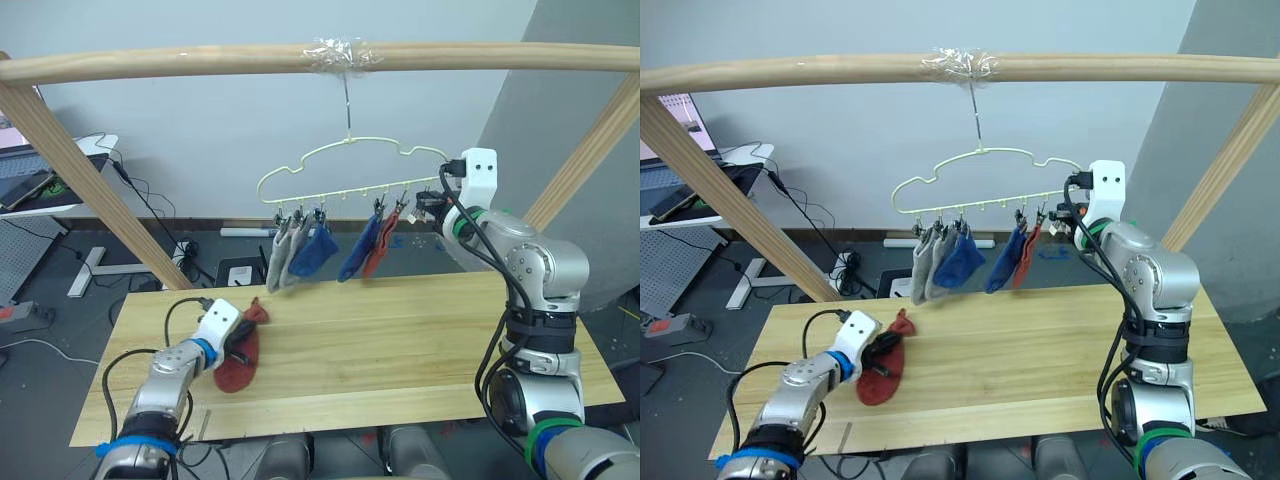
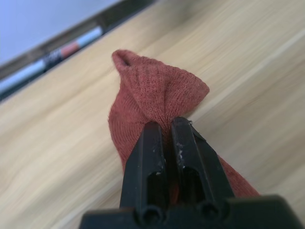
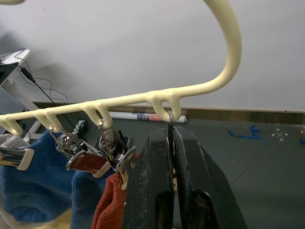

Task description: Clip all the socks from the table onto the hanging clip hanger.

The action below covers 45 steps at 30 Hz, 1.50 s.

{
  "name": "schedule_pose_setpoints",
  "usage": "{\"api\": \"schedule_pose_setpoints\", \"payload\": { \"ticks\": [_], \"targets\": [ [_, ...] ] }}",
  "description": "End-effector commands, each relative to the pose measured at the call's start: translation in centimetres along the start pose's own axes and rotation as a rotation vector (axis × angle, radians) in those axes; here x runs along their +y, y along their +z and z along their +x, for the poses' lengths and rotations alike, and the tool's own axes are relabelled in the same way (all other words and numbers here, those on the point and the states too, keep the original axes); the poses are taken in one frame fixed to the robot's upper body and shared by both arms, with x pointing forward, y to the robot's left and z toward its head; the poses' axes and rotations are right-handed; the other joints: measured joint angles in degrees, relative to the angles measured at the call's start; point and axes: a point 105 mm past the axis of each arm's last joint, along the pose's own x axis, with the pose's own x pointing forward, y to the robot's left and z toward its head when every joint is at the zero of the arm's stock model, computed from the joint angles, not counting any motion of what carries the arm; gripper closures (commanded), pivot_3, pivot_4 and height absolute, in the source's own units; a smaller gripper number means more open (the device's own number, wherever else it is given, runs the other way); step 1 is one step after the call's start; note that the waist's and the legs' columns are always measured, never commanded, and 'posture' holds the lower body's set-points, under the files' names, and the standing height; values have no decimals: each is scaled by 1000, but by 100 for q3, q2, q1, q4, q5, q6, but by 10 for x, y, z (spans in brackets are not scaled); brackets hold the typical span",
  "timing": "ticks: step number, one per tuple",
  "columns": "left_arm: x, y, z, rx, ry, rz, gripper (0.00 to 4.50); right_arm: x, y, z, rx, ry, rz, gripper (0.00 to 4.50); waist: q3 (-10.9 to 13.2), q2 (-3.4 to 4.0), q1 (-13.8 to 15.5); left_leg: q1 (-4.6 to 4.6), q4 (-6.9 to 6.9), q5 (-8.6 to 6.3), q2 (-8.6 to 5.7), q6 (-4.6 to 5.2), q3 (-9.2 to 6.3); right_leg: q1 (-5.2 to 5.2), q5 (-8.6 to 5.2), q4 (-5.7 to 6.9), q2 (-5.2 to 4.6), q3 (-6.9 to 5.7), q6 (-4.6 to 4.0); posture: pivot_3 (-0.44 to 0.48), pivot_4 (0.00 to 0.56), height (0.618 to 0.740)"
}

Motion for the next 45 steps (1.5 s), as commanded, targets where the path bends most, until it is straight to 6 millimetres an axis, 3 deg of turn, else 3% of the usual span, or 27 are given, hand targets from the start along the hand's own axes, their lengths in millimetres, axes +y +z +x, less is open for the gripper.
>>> {"api": "schedule_pose_setpoints", "payload": {
  "ticks": [1,5,10,18,24,31,45],
  "targets": [
    [-36,54,-1,-197,-126,18,4492,-8,10,-5,-35,-18,-5,4500,0,-1,5,-1,1,0,1,0,0,0,0,-1,0,0,0,-85,141,740],
    [-93,104,-4,-376,-309,75,4492,-7,13,-8,-13,15,20,4500,4,-4,8,-2,3,0,-1,0,3,3,-1,-4,-1,0,0,-88,145,740],
    [-136,144,7,-491,-395,151,4492,0,22,-14,34,65,136,4500,5,-3,-3,2,4,0,1,1,4,4,-1,1,5,0,0,-100,144,740],
    [-170,171,54,-518,-414,226,4492,14,32,-22,67,101,185,4500,5,-2,-66,-1,3,0,-1,2,10,3,-1,-3,7,2,2,-145,144,740],
    [-180,193,75,-554,-399,221,4492,17,32,-26,82,100,197,4500,6,-3,-172,-7,5,0,-4,2,9,3,-1,-5,5,3,4,-165,147,740],
    [-172,218,79,-634,-337,219,4492,14,30,-28,88,82,199,4500,6,-3,-226,-6,6,0,-3,2,8,2,-1,-3,6,2,7,-173,147,740],
    [-173,210,68,-632,-345,257,4492,2,35,-25,68,41,207,4500,6,-2,-255,-7,8,0,-6,2,6,3,-2,-3,5,2,9,-167,143,740]
  ]
}}
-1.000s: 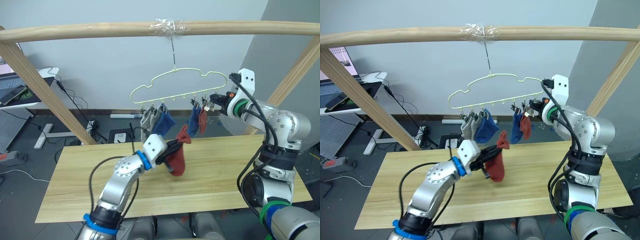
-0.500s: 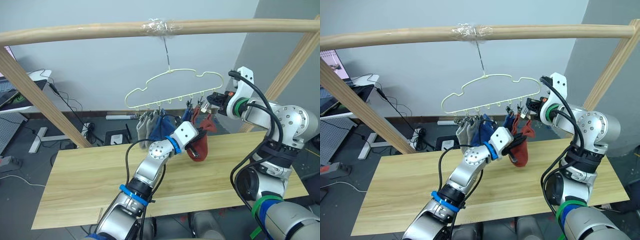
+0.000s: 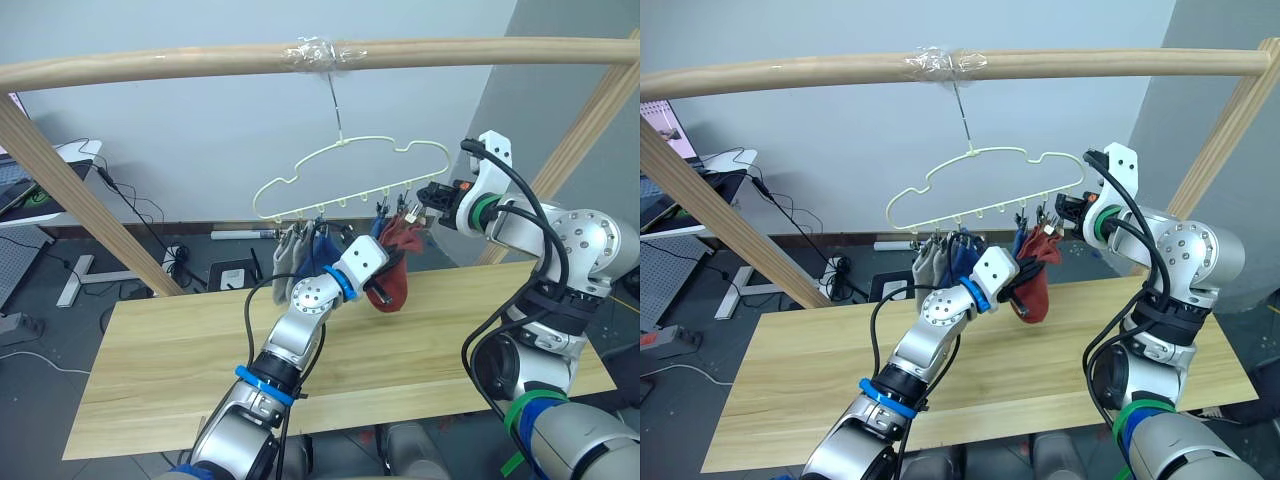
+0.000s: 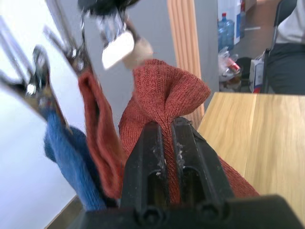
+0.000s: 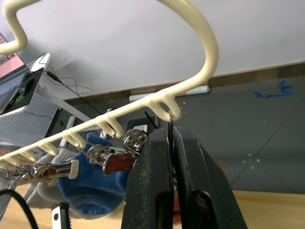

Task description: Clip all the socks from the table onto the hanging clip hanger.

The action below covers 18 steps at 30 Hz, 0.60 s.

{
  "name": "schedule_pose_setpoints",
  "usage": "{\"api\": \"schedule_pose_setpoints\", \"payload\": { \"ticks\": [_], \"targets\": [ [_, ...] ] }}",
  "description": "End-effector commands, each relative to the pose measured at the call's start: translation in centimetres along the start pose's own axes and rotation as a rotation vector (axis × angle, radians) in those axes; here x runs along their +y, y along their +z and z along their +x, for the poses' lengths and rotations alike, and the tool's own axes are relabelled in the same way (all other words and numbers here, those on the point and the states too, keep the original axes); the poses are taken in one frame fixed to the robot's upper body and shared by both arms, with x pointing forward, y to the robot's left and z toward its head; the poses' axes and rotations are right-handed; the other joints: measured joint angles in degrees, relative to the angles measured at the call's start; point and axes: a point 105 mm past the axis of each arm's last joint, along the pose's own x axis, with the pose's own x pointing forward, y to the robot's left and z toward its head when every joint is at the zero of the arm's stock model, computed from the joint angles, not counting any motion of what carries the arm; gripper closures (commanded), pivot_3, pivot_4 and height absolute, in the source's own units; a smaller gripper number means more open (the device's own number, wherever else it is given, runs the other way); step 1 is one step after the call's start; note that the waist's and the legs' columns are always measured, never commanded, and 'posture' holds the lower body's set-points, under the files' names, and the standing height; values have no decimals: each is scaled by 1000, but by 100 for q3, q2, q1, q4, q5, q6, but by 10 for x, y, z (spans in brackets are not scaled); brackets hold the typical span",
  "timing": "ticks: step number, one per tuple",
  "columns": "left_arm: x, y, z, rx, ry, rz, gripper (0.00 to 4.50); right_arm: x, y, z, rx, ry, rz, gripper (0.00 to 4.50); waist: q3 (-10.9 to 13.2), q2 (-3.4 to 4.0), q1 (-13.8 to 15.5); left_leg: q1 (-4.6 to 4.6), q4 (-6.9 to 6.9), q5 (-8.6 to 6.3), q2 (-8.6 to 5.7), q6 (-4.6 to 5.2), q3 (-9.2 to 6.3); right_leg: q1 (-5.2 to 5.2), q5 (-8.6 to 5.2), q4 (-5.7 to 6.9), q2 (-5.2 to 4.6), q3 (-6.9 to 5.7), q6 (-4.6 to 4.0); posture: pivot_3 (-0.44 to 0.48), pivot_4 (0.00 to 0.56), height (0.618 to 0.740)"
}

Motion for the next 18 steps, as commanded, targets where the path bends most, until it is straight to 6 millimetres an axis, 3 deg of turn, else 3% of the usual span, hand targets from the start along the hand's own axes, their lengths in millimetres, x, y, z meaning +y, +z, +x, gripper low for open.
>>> {"api": "schedule_pose_setpoints", "payload": {
  "ticks": [1,18],
  "targets": [
    [-5,21,2,-66,-12,49,4492,-3,13,-6,-57,-18,-6,4500,0,0,1,0,0,0,0,0,0,0,0,0,0,0,0,-167,143,740],
    [4,32,11,-108,48,97,4492,9,3,-2,-26,24,-4,4500,-1,0,1,1,0,0,0,0,0,0,0,2,0,0,0,-157,124,740]
  ]
}}
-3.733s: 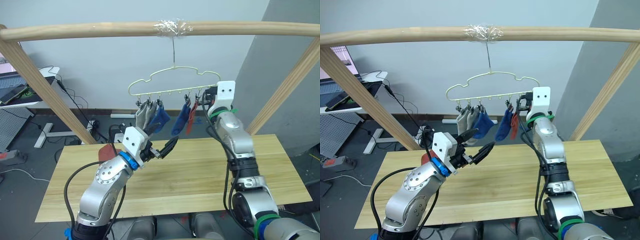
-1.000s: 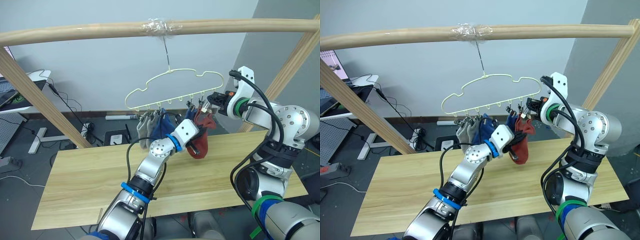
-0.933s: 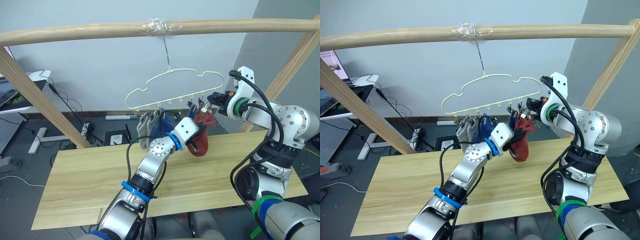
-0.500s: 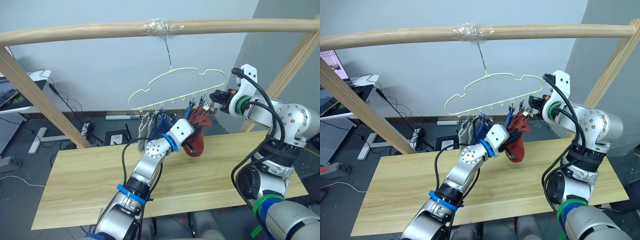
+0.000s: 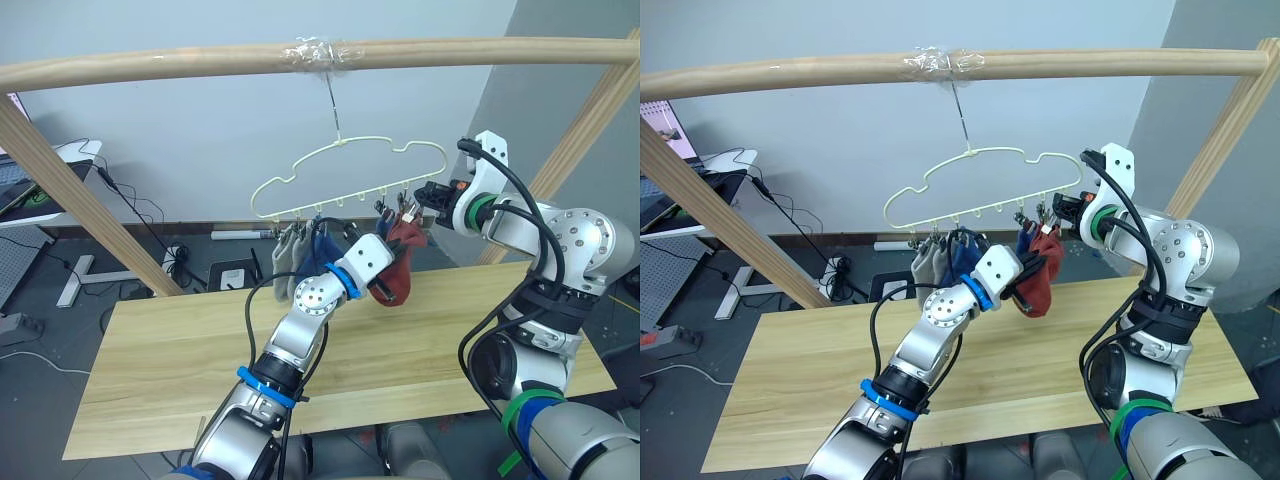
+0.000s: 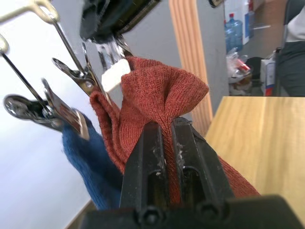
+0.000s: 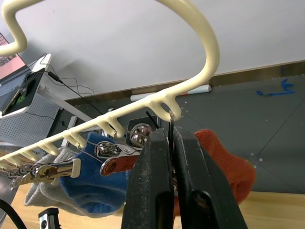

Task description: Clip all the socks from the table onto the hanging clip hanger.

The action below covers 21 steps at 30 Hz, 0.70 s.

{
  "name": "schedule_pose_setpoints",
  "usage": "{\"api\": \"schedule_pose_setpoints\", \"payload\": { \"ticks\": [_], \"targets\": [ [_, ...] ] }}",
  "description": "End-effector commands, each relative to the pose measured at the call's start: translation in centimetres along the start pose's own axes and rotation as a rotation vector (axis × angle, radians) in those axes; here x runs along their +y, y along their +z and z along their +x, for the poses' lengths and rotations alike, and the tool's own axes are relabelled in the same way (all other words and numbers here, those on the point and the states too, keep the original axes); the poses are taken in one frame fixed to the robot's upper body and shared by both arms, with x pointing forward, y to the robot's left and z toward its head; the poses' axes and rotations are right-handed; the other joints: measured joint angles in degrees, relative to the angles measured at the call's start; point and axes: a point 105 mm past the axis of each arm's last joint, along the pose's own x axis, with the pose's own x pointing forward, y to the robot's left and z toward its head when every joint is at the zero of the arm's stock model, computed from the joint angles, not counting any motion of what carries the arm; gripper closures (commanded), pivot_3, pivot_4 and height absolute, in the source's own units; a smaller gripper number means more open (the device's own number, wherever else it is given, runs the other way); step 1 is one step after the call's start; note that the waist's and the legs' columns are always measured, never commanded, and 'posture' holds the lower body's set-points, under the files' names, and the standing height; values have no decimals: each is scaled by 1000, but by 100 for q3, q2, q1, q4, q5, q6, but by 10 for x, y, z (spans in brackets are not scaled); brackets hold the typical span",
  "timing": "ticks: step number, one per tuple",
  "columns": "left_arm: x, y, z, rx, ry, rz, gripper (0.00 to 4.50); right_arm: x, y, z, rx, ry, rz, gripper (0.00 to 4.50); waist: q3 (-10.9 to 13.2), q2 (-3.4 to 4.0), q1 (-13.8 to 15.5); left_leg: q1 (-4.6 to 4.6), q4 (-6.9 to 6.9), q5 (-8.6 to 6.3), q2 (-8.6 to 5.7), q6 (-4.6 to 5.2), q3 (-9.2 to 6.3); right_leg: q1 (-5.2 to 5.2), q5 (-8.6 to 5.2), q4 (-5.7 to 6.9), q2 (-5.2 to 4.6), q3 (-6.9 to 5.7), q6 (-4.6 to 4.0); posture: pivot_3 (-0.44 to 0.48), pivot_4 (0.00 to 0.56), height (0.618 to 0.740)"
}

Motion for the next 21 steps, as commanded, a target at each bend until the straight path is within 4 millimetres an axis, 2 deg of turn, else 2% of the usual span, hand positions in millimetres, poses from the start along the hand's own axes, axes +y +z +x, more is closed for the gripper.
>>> {"api": "schedule_pose_setpoints", "payload": {
  "ticks": [1,3,4,7,9,14,16,17,21],
  "targets": [
    [3,18,7,-69,8,28,4492,4,8,-6,-43,5,-18,4500,0,0,-3,0,0,0,0,0,0,0,0,0,0,0,0,-157,124,740],
    [2,19,8,-77,4,25,4492,5,7,-6,-40,10,-21,4500,0,0,-3,0,0,0,0,0,0,0,0,0,0,0,0,-156,119,740],
    [1,20,8,-84,-1,21,4498,5,6,-6,-39,12,-22,4242,0,0,-4,0,0,0,0,0,0,0,0,0,0,0,0,-156,119,740],
    [-5,23,9,-103,-26,-1,4500,6,4,-6,-41,17,-20,3369,0,1,-5,0,0,0,0,0,0,0,0,1,0,0,0,-156,116,740],
    [-10,23,8,-108,-51,-14,4500,6,4,-7,-48,22,-20,2612,-2,2,-7,0,0,0,0,0,1,0,0,1,0,1,0,-155,109,740],
    [-17,24,8,-120,-78,-126,4500,-6,21,-21,-165,16,42,900,-4,6,-12,1,5,0,0,0,0,0,1,6,0,1,0,-161,99,740],
    [-16,24,10,-122,-67,-220,3938,-11,26,-31,-220,13,31,168,-4,6,-9,-1,8,0,-2,0,0,0,2,5,-1,1,1,-171,95,740],
    [-15,24,10,-122,-61,-267,3670,-13,28,-35,-249,11,16,0,-6,7,-13,-2,9,0,-2,0,1,0,2,4,-1,2,2,-177,93,740],
    [-12,16,14,-104,-37,-458,2501,-30,18,-51,-357,-33,50,0,-12,10,-67,-1,9,0,-1,0,1,1,1,4,0,1,3,-191,88,740]
  ]
}}
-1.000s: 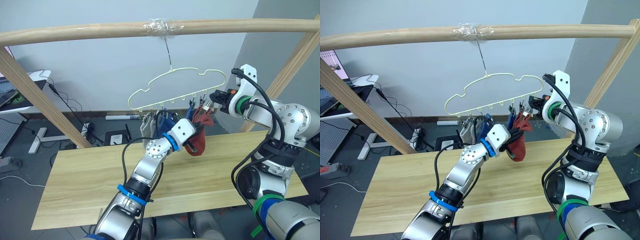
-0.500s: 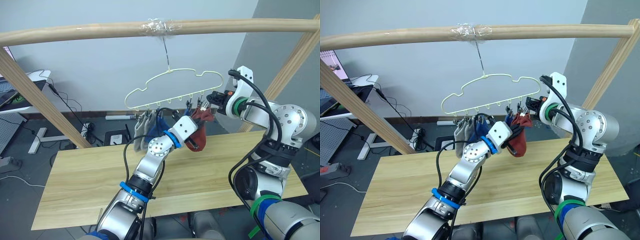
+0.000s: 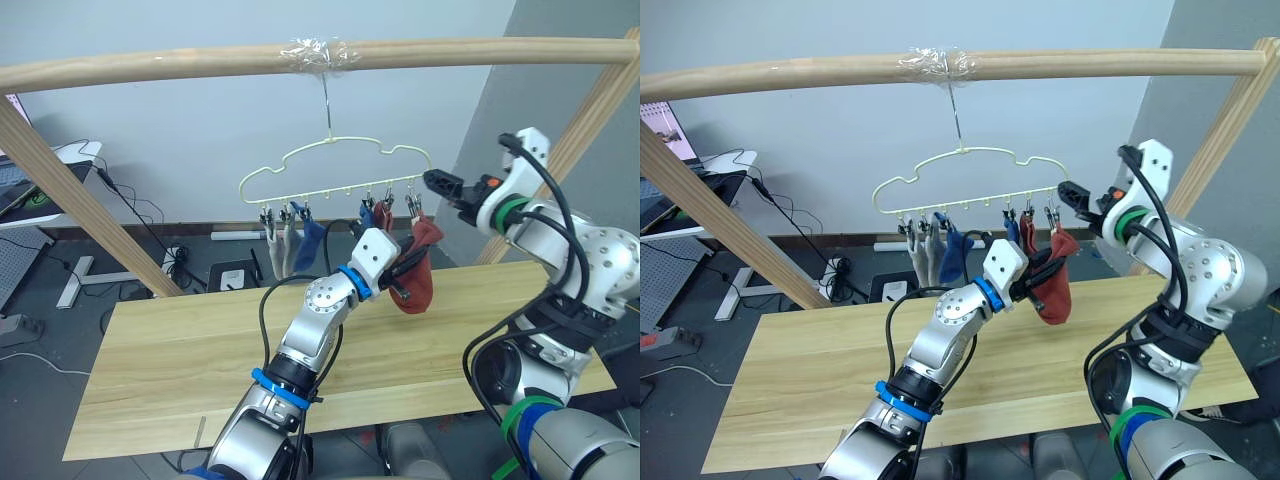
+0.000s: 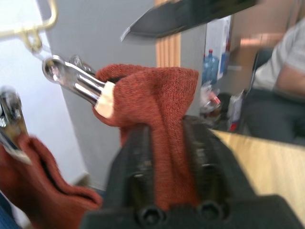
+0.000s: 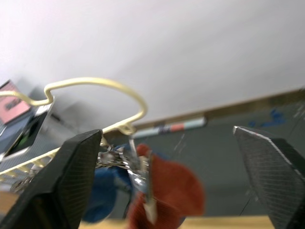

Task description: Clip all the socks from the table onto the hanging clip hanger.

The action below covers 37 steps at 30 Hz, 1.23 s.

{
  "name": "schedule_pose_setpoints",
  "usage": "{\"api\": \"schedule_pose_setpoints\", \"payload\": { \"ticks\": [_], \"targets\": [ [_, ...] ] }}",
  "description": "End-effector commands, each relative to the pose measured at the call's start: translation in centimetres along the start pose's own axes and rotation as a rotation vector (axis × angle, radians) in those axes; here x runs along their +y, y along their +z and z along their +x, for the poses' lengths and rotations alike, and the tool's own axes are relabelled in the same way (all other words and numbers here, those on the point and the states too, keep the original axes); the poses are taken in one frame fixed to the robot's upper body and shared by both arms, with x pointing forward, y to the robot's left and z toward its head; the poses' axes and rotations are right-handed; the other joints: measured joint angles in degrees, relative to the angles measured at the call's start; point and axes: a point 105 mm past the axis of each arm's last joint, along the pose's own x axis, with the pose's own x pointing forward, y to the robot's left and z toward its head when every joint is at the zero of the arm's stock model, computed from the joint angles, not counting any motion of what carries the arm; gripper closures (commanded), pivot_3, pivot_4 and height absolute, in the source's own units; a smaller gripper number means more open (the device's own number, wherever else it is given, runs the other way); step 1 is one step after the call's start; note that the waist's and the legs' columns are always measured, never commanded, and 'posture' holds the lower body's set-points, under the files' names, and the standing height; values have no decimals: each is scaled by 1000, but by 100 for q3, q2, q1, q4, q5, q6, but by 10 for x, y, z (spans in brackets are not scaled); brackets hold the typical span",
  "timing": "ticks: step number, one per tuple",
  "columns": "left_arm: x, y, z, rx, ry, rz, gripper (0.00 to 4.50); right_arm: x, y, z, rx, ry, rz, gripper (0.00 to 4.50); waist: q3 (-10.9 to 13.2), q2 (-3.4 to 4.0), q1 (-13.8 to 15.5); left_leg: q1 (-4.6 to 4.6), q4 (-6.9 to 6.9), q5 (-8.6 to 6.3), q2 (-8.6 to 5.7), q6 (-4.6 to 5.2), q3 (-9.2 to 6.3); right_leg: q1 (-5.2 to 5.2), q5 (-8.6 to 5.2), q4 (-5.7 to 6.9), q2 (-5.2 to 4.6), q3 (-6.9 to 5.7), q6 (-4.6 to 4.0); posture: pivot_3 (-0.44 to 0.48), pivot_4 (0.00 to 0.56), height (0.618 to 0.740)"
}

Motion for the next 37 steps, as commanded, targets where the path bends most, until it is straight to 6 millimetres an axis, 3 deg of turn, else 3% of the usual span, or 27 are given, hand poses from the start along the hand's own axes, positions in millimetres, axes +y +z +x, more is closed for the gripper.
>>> {"api": "schedule_pose_setpoints", "payload": {
  "ticks": [1,8,10,12,14,17,22,25,31,37],
  "targets": [
    [4,7,4,-33,16,-131,2179,-7,1,-17,-121,-3,7,0,-3,5,-27,0,0,0,0,0,2,0,0,0,0,0,0,-196,87,740],
    [16,-25,-14,75,61,-206,96,-17,-58,-29,-49,-24,-169,0,-15,19,-219,8,12,0,-2,0,13,7,6,3,1,13,11,-194,80,740],
    [20,-35,-21,107,87,-214,42,-22,-74,-29,-20,-38,-263,0,-23,22,-285,20,11,0,-2,0,14,16,6,3,1,14,12,-180,78,740],
    [31,-43,-44,144,146,-168,42,-33,-101,-32,28,-55,-377,0,-34,22,-323,23,10,0,-2,0,12,17,6,4,1,13,12,-180,78,740],
    [47,-50,-79,195,247,-112,42,-39,-126,-37,81,-31,-512,0,-48,20,-349,30,5,0,2,-1,12,19,6,4,3,14,11,-154,78,740],
    [72,-63,-138,310,440,2,42,-47,-148,-43,120,-2,-610,0,-48,20,-344,36,4,0,6,-1,14,21,6,8,5,18,10,-112,85,740],
    [94,-73,-231,456,719,90,42,-71,-171,-46,150,-65,-606,0,-73,-19,-104,38,17,2,3,-1,8,30,10,9,2,17,0,-49,88,740],
    [95,-76,-271,509,846,49,42,-82,-173,-47,141,-113,-568,0,-88,-46,103,40,16,1,6,-2,6,33,-4,4,1,15,-23,-23,85,740],
    [83,-73,-303,518,924,22,42,-100,-182,-51,179,-149,-589,0,-98,-54,458,35,16,1,5,-3,6,31,-7,1,-2,10,-29,19,68,740],
    [84,-77,-299,505,887,-35,42,-102,-181,-48,163,-172,-582,0,-195,-55,511,34,16,0,6,-3,9,31,-8,1,-2,7,-31,23,32,740]
  ]
}}
